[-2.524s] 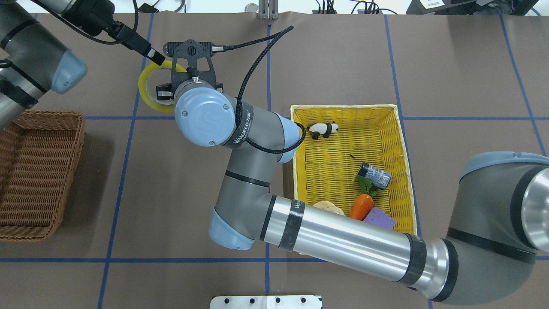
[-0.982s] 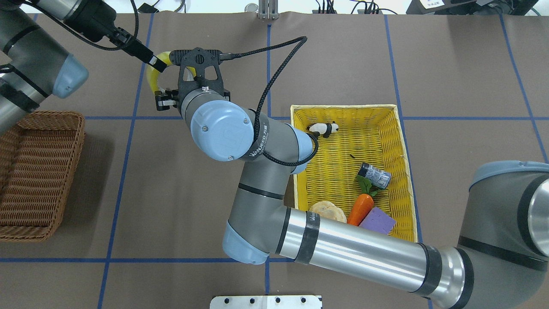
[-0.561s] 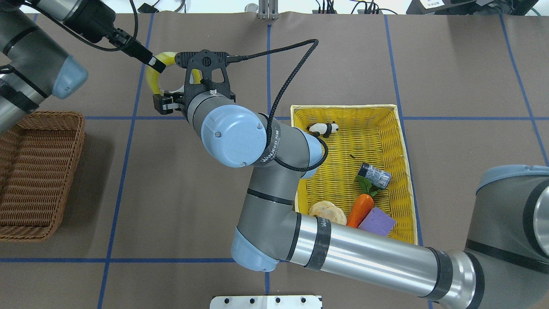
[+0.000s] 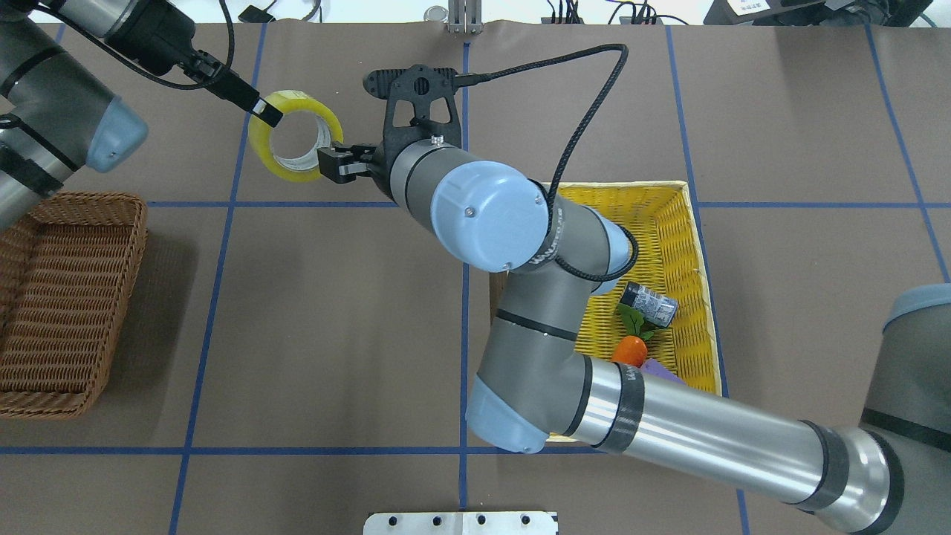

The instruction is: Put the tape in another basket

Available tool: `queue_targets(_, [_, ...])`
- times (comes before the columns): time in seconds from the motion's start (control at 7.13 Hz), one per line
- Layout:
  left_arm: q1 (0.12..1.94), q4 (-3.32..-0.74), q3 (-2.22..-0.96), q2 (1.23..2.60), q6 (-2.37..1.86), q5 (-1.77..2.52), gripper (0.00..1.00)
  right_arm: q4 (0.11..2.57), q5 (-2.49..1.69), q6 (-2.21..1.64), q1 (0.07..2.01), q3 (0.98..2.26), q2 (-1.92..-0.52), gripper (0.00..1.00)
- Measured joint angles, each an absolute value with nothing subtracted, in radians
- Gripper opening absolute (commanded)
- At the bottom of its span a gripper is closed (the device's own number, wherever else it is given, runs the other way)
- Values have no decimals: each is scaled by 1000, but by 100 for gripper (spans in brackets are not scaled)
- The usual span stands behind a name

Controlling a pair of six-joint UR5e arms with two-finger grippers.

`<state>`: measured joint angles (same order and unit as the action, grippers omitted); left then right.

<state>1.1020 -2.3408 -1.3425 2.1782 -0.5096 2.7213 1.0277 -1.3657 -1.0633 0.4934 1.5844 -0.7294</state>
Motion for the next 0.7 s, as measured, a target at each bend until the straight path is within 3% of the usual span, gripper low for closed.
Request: queue_targets(0.7, [1207, -2419, -1383, 2061, -732, 2771, 0, 1319, -1831, -920, 873, 1588, -863, 100])
